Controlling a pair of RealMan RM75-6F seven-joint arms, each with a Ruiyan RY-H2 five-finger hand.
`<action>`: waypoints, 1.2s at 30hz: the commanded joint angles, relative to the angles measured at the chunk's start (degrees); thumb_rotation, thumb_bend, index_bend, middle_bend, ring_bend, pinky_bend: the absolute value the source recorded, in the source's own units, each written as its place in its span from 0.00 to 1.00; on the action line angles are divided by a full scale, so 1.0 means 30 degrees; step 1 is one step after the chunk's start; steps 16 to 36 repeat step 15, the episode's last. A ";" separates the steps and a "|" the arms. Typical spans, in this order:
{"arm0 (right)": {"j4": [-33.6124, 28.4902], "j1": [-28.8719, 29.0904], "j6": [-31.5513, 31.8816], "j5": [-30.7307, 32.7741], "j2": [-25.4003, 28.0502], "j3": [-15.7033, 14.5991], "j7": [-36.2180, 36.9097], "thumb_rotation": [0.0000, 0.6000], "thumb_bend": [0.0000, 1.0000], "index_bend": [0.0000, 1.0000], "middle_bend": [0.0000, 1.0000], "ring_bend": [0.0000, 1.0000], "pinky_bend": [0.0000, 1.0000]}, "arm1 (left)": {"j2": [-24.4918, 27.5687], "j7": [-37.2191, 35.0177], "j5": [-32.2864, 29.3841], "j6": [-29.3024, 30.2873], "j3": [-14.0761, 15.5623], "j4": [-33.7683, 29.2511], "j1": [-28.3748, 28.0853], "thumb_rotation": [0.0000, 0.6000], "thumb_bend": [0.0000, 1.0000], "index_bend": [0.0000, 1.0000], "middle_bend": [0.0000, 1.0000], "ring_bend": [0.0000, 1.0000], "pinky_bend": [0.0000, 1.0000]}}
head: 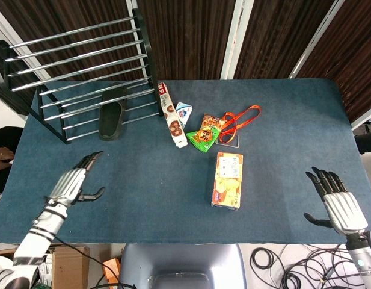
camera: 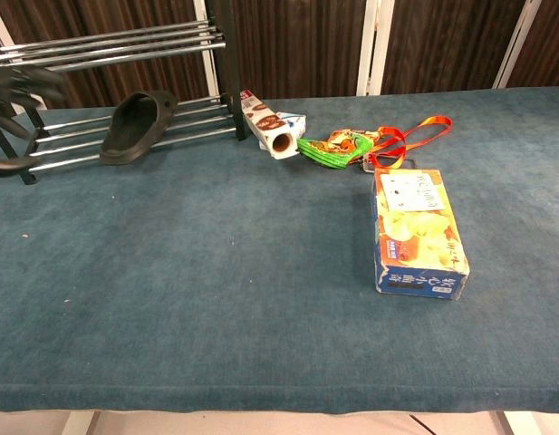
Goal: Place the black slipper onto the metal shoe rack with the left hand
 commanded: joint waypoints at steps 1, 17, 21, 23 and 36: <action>-0.0212 -0.0493 0.0286 0.0791 -0.0547 0.0157 -0.1315 1.00 0.08 0.00 0.00 0.00 0.06 | -0.0109 0.0348 0.8026 1.0498 0.3394 0.5273 0.6778 1.00 0.38 0.00 0.05 0.02 0.14; 0.0039 -0.1092 0.1701 0.0367 -0.1332 0.0489 -0.2825 1.00 0.08 0.00 0.00 0.00 0.03 | -0.1345 0.1421 0.8357 1.0748 0.4616 0.6736 0.7320 1.00 0.38 0.00 0.00 0.00 0.06; 0.0039 -0.1092 0.1701 0.0367 -0.1332 0.0489 -0.2825 1.00 0.08 0.00 0.00 0.00 0.03 | -0.1345 0.1421 0.8357 1.0748 0.4616 0.6736 0.7320 1.00 0.38 0.00 0.00 0.00 0.06; 0.0039 -0.1092 0.1701 0.0367 -0.1332 0.0489 -0.2825 1.00 0.08 0.00 0.00 0.00 0.03 | -0.1345 0.1421 0.8357 1.0748 0.4616 0.6736 0.7320 1.00 0.38 0.00 0.00 0.00 0.06; 0.0039 -0.1092 0.1701 0.0367 -0.1332 0.0489 -0.2825 1.00 0.08 0.00 0.00 0.00 0.03 | -0.1345 0.1421 0.8357 1.0748 0.4616 0.6736 0.7320 1.00 0.38 0.00 0.00 0.00 0.06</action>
